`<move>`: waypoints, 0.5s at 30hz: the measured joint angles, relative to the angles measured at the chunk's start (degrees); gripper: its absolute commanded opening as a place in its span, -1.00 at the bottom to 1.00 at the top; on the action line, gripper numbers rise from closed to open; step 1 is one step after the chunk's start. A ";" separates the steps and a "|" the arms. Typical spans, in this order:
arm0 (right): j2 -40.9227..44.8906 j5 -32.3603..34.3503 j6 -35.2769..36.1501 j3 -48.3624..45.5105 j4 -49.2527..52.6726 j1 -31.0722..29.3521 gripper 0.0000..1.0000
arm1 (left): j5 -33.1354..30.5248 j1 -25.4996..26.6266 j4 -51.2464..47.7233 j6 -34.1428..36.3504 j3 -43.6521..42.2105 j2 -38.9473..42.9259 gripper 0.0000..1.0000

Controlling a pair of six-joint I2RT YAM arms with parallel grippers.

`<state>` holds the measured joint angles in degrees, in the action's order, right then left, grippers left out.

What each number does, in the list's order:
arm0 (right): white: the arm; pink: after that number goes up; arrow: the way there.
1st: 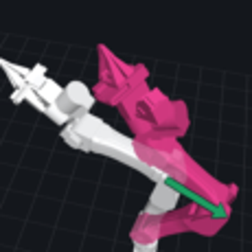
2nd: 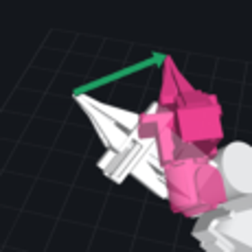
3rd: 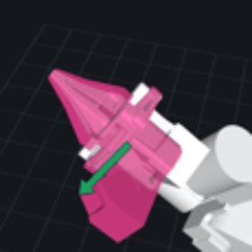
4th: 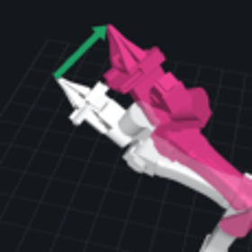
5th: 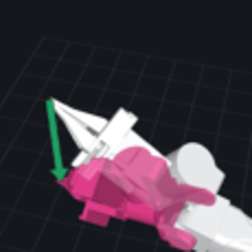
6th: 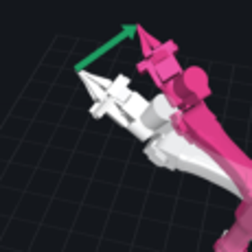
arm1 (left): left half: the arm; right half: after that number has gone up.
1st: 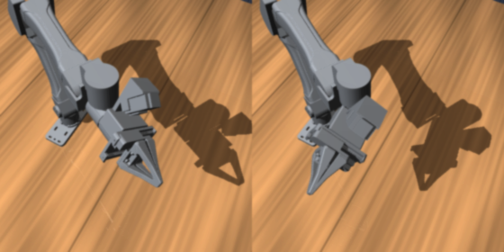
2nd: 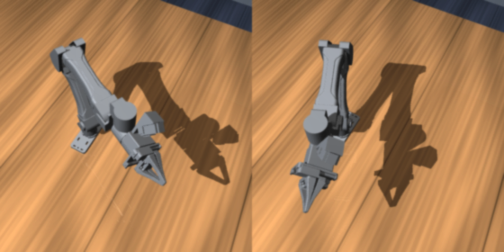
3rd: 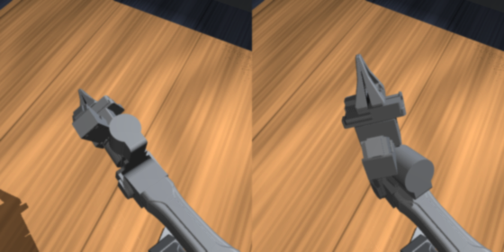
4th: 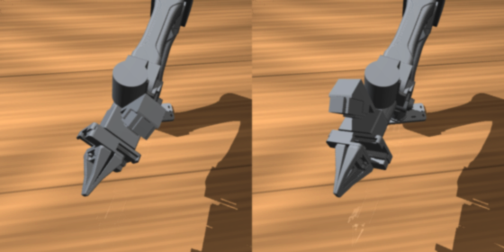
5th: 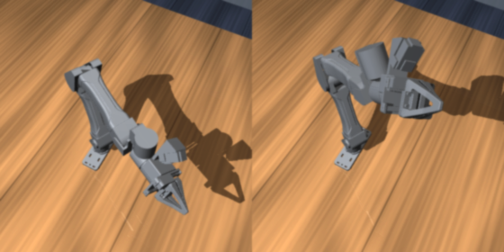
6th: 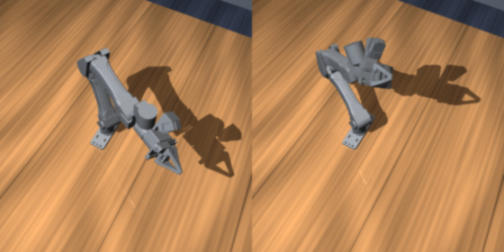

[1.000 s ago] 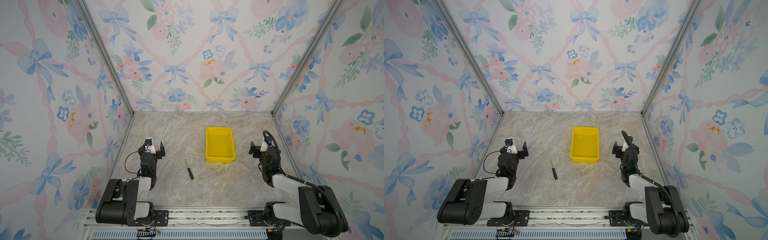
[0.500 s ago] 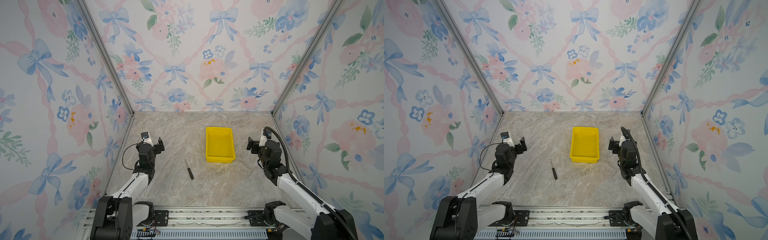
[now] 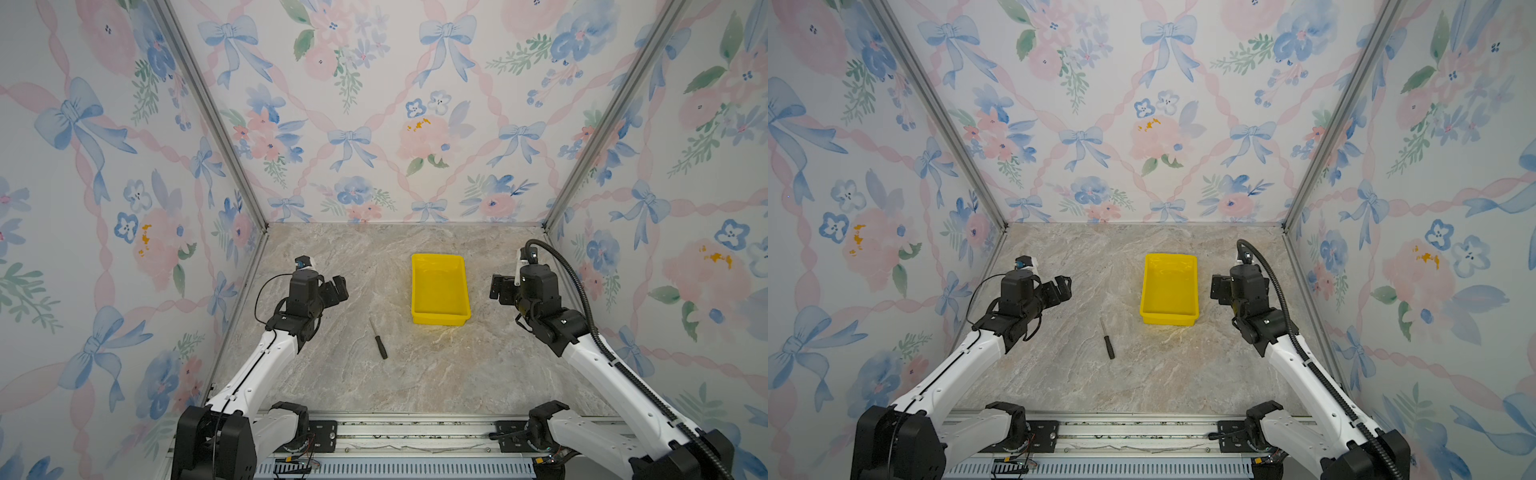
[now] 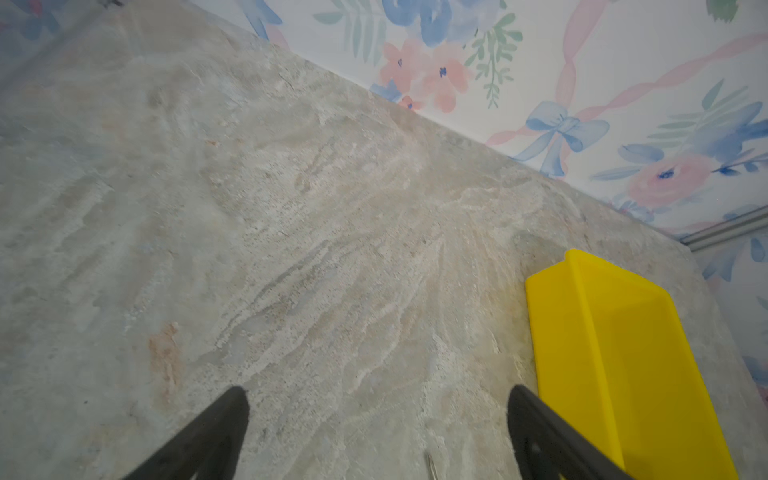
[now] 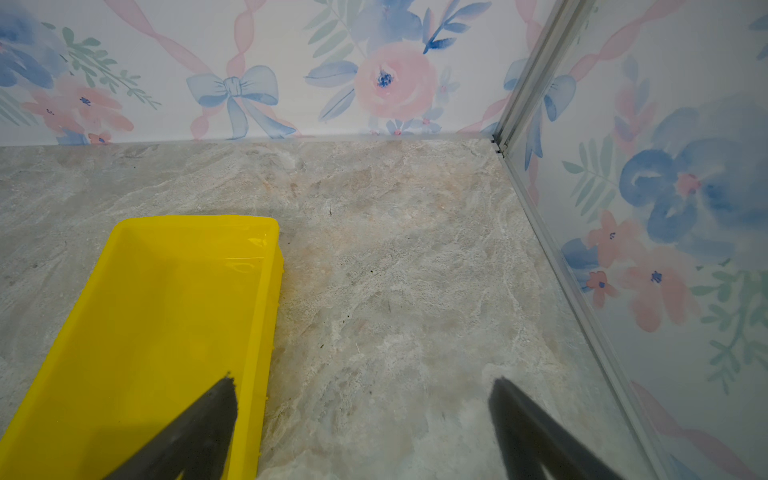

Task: Put the screwdriver in the bin
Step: 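Move the left gripper over the black-handled screwdriver while the right arm lifts slightly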

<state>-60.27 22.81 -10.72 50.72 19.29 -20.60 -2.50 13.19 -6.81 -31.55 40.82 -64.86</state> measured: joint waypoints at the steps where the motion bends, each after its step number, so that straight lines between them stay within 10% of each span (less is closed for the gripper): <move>1: -1.22 -0.04 0.02 1.38 1.46 -0.42 0.94 | 0.17 1.77 -2.29 -0.79 1.18 -1.36 0.96; 15: -2.16 -8.22 0.63 5.97 11.06 -2.19 0.94 | -2.29 19.43 -16.04 -16.83 4.44 -9.51 0.92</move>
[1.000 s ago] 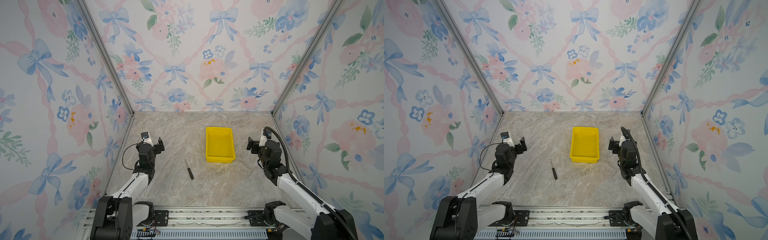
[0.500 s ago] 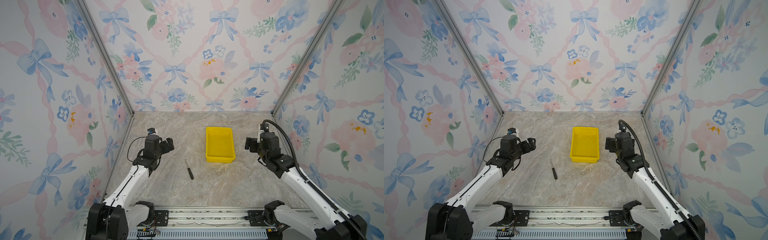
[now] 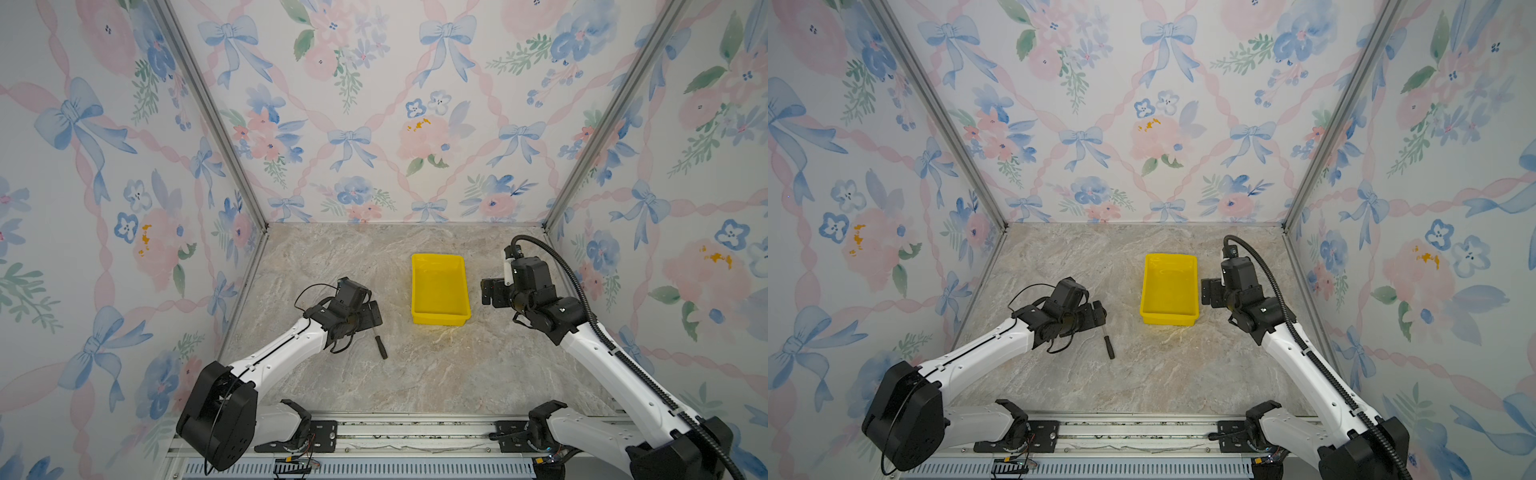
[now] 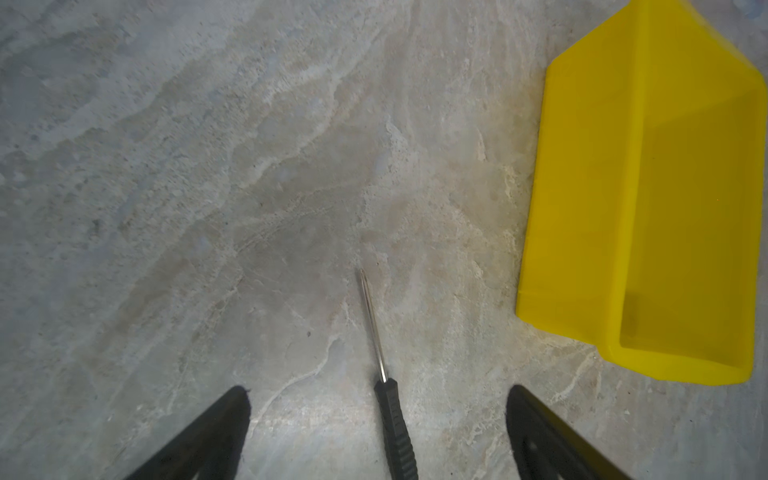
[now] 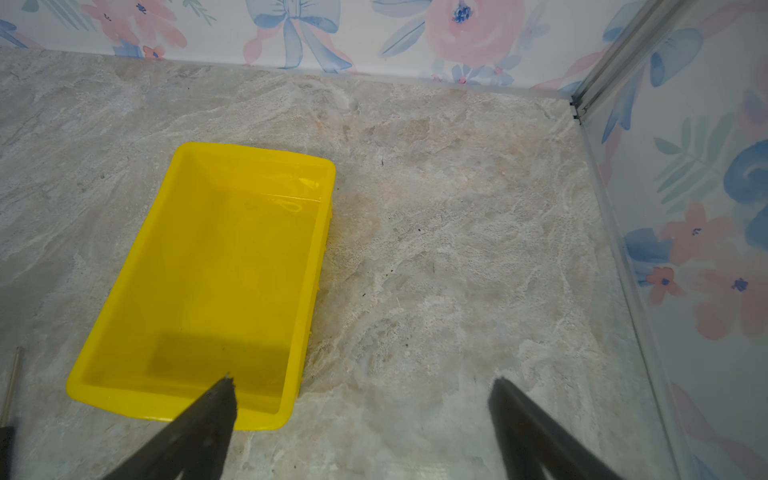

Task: Put the screwdriver in the bin
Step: 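Move the left gripper over the black-handled screwdriver while the right arm lifts slightly, then lower the left gripper and close it on the screwdriver handle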

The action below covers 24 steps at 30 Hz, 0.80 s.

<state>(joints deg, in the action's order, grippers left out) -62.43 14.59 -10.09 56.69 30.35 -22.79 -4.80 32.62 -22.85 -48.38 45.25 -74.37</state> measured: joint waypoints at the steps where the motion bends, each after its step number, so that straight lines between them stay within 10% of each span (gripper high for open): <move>1: 0.11 -0.59 -0.04 -0.02 0.42 -0.15 0.94 | -0.35 1.16 -0.50 -0.90 0.15 -1.03 0.89; 24: 6.38 -3.23 -0.20 -2.91 3.15 -0.68 0.94 | -6.51 10.75 -7.96 -6.73 6.99 -16.35 0.31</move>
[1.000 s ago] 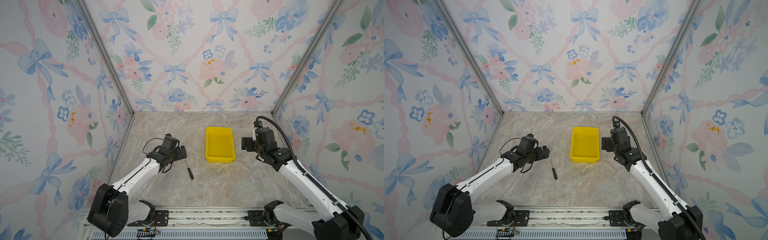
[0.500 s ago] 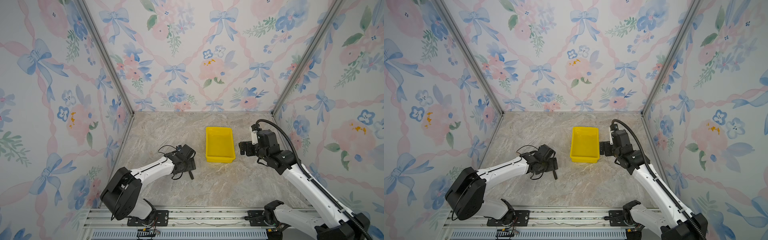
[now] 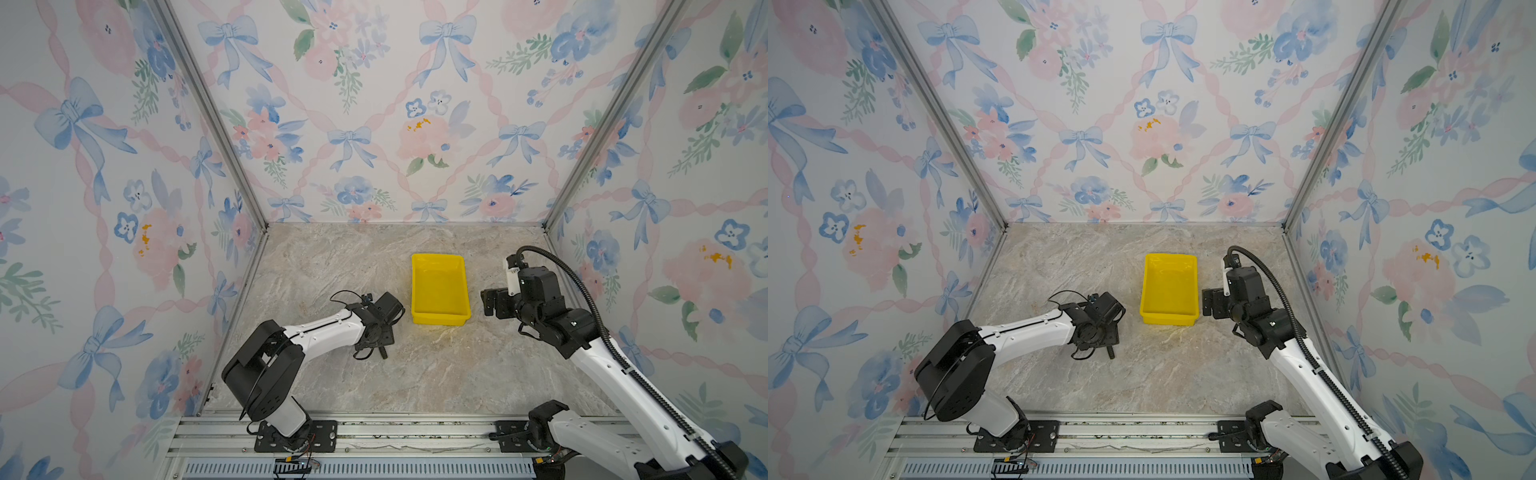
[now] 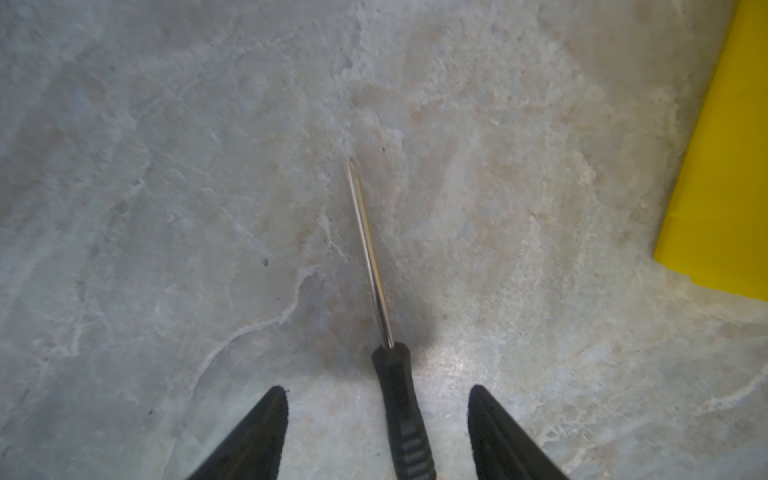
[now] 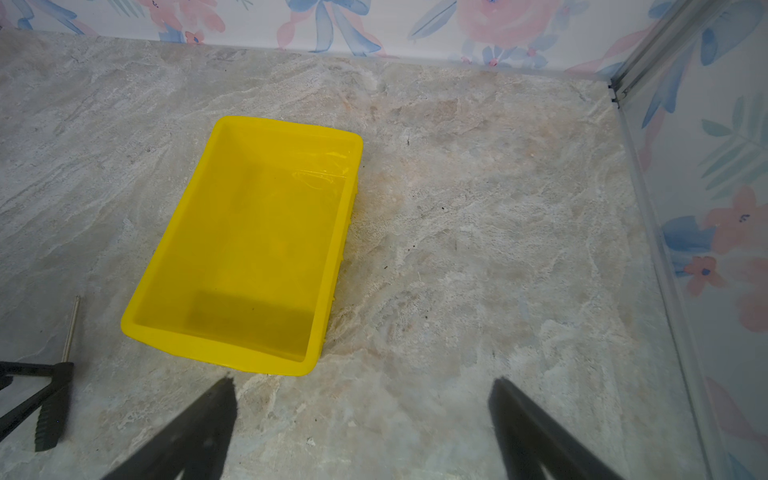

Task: Put the screwdriver in the bin
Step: 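Lower the left gripper and close it on the screwdriver handle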

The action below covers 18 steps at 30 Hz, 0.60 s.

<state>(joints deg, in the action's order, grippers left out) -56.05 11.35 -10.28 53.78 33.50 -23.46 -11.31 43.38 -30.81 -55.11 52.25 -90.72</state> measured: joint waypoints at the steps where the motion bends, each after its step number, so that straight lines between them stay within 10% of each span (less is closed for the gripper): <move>1: 0.17 0.04 0.00 -0.13 0.13 0.00 0.94 | -0.24 0.17 -0.13 0.00 0.13 -0.26 0.29; 18: 0.57 0.46 0.04 -0.28 0.44 0.00 0.93 | -1.81 3.54 -0.63 -2.16 0.94 -4.61 -0.21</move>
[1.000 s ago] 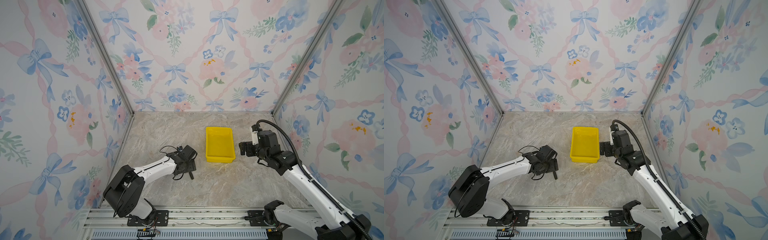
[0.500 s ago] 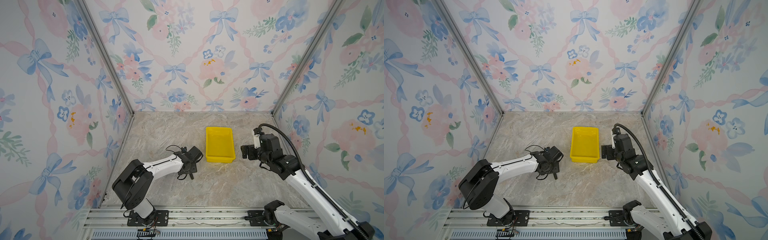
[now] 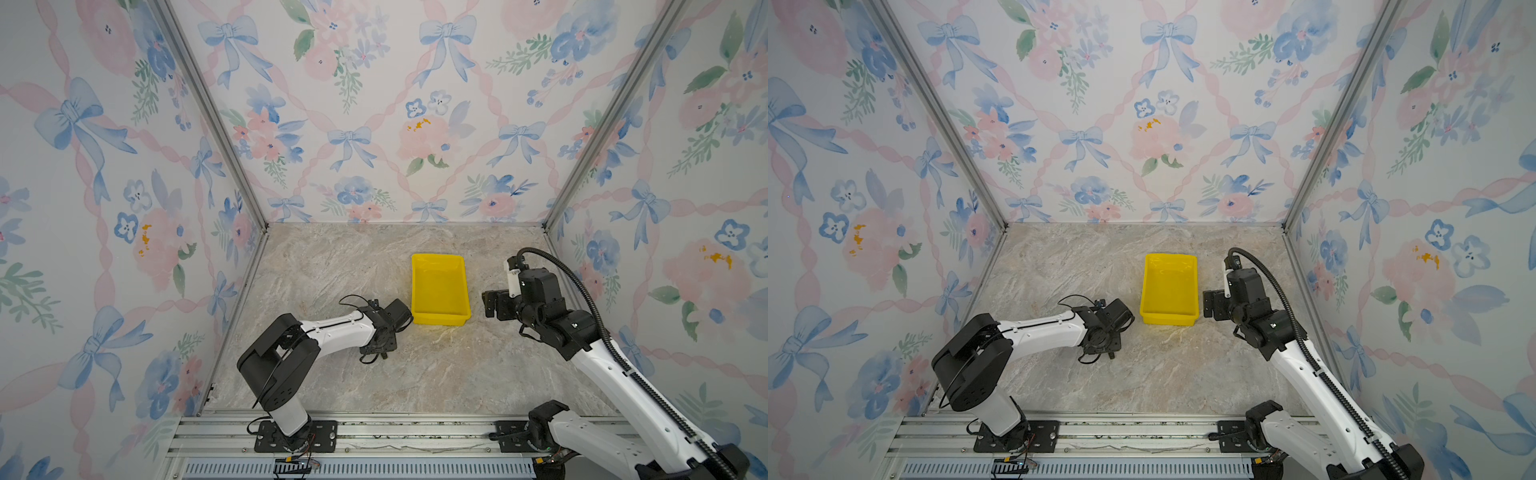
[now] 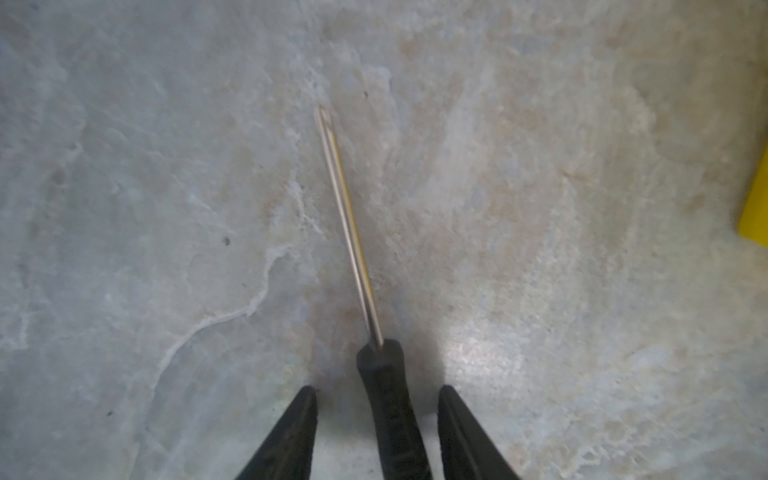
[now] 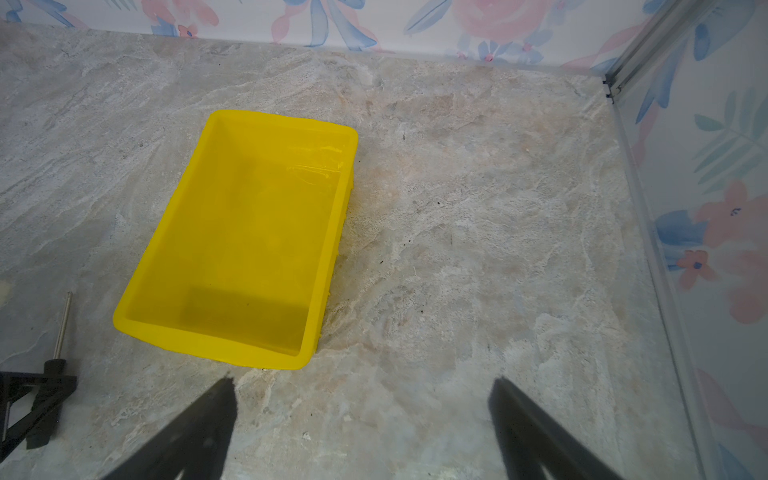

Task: Put the screwdriver in the bin
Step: 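Lower the left gripper and close it on the screwdriver handle, then lift the screwdriver with the left gripper and carry it over the yellow bin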

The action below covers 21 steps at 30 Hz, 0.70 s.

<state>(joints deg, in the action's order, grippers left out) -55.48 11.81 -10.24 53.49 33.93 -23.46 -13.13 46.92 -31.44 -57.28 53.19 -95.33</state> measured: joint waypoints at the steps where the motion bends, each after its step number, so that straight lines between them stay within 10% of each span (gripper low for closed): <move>1: 0.15 0.04 0.00 -0.02 0.04 0.00 0.93 | -0.02 0.15 0.00 -0.20 0.00 0.00 -0.26; 12: 2.29 0.22 0.87 -0.35 0.55 0.07 0.93 | 0.02 1.44 -0.02 -2.14 0.00 0.02 -0.87; 21: 2.29 0.15 2.43 -0.33 0.52 0.74 0.94 | 0.09 1.03 -0.55 -1.90 0.24 1.16 -1.00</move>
<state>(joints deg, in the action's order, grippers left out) -53.19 11.97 -7.81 53.17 34.46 -22.72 -13.04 47.94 -31.99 -59.18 53.43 -94.17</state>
